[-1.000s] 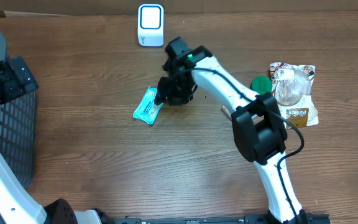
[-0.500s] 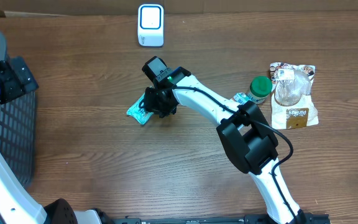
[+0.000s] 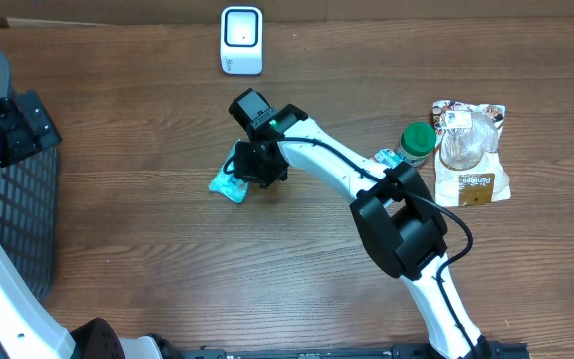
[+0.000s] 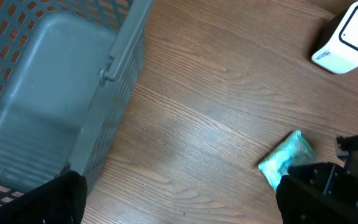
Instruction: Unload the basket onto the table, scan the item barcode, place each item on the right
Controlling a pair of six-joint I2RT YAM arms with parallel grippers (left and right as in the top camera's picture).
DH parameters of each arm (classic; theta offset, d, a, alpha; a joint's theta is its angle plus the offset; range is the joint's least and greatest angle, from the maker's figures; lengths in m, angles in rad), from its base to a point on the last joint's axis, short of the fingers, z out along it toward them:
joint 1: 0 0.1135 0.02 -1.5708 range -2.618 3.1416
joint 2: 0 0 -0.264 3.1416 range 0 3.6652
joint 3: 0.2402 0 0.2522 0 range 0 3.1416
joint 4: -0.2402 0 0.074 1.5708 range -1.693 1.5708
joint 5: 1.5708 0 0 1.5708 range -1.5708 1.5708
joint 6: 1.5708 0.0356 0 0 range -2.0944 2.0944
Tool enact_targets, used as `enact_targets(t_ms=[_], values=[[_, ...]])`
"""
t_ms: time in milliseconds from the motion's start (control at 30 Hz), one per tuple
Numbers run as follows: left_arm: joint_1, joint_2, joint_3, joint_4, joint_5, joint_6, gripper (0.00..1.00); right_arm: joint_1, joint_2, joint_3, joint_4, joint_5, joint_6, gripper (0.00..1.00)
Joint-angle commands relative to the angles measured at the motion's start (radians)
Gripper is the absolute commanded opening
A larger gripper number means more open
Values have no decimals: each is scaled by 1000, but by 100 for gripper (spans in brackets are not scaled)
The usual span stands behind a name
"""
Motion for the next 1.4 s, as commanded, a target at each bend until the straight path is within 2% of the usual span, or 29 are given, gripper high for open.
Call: enact_targets(t_ms=[0, 133, 200, 400, 433, 500, 567, 633, 800, 1100, 1167, 1233, 1300, 1367], values=[[-1, 4, 10, 1, 10, 16, 99, -23, -18, 84, -75, 35, -195, 4], [-2, 4, 10, 1, 11, 16, 100, -23, -29, 233, -243, 40, -484, 4], [-1, 4, 10, 1, 11, 16, 100, -19, -29, 283, -316, 76, -564, 4], [-1, 4, 10, 1, 11, 16, 100, -1, -29, 337, -456, 318, -587, 4], [-2, 4, 10, 1, 11, 16, 100, -2, -29, 333, -453, 314, -461, 13], [-1, 4, 10, 1, 11, 16, 100, -9, -29, 318, -444, 309, -306, 44], [-1, 4, 10, 1, 11, 16, 99, -17, -29, 291, -418, 257, -195, 56], [-1, 4, 10, 1, 11, 16, 100, -22, -29, 247, -368, 170, -157, 57], [-1, 4, 10, 1, 11, 16, 100, -24, -29, 113, -248, 34, -152, 55], [-1, 4, 10, 1, 11, 16, 99, -20, -28, -104, -16, -56, -100, 42], [-1, 4, 10, 1, 11, 16, 99, -20, -28, -122, 3, -56, -82, 37], [-1, 4, 10, 1, 11, 16, 99, -20, -28, -124, 11, -56, -66, 25], [-1, 4, 10, 1, 11, 16, 100, -19, -28, -124, 28, -56, -66, 20], [-1, 4, 10, 1, 11, 16, 100, -19, -28, -124, 35, -55, -50, 9]])
